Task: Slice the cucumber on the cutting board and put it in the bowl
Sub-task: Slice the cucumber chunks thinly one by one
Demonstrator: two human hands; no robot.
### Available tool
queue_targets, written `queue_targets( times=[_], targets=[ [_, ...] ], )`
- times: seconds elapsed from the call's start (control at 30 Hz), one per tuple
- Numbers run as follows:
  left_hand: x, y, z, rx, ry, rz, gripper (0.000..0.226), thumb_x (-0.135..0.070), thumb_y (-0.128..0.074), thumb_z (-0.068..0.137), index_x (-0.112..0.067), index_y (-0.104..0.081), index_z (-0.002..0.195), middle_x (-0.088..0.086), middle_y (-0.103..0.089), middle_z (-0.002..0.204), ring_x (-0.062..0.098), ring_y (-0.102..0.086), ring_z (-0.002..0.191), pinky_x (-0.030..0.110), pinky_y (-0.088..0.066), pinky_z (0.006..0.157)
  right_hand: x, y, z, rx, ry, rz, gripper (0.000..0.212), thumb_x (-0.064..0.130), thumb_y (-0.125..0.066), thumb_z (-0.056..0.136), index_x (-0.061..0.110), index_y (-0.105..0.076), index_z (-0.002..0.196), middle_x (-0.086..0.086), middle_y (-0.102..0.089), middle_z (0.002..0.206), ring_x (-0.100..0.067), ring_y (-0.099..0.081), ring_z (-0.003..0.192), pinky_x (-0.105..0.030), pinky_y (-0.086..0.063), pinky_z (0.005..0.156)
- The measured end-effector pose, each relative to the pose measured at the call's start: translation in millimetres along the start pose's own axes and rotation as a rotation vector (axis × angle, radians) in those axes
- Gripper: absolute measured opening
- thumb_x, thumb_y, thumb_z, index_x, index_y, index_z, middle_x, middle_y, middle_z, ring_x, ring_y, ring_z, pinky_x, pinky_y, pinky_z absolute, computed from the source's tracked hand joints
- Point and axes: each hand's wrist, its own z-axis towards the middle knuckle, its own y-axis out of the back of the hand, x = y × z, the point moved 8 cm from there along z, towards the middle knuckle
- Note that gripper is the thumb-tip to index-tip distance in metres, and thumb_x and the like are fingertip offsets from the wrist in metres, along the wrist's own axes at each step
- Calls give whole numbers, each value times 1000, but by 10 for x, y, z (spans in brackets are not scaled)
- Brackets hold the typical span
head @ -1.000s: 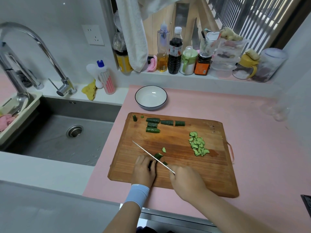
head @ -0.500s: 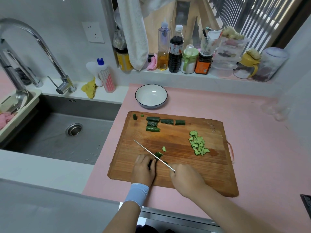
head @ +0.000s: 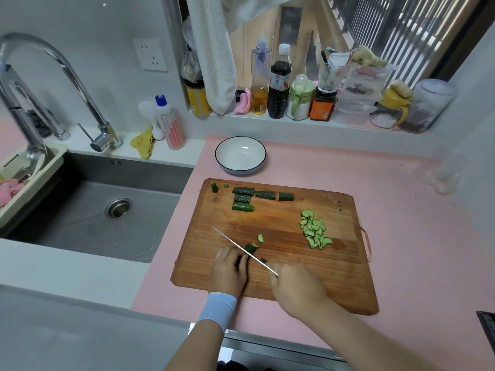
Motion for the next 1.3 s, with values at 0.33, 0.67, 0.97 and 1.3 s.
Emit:
queue_targets(
  times=[0.33,0.67,0.97,1.3],
  targets=[
    [38,-10,-4,-4,9,-8,18,0,-78,74,-9,-63,71,2,-59,76,16,-50,77,14,-37,75,-39,26,-73,-2,1,48,23,28,-42,100,29,-64,106,-1,-68,87,-24,-53,74,-32,-43,64],
    [42,-8,-9,-3,0,-35,10,-2,-75,77,-9,-67,76,1,-61,80,19,-55,80,13,-38,81,-10,-49,79,46,-64,47,22,27,-42,98,23,-56,82,-4,-67,84,-30,-63,81,-33,-45,65],
    [55,-7,-19,7,23,-18,15,-2,-75,78,-10,-63,75,1,-59,79,21,-54,79,20,-42,77,7,-28,44,54,-65,56,21,27,-41,99,26,-52,80,-4,-67,87,-31,-63,83,-33,-44,65],
    [80,-18,-18,13,41,-30,16,-2,-78,77,-12,-66,74,-1,-60,77,16,-52,78,11,-35,79,-72,41,-99,38,-57,63,26,31,-43,100,28,-49,76,5,-56,73,-23,-54,71,-31,-38,60]
  ],
)
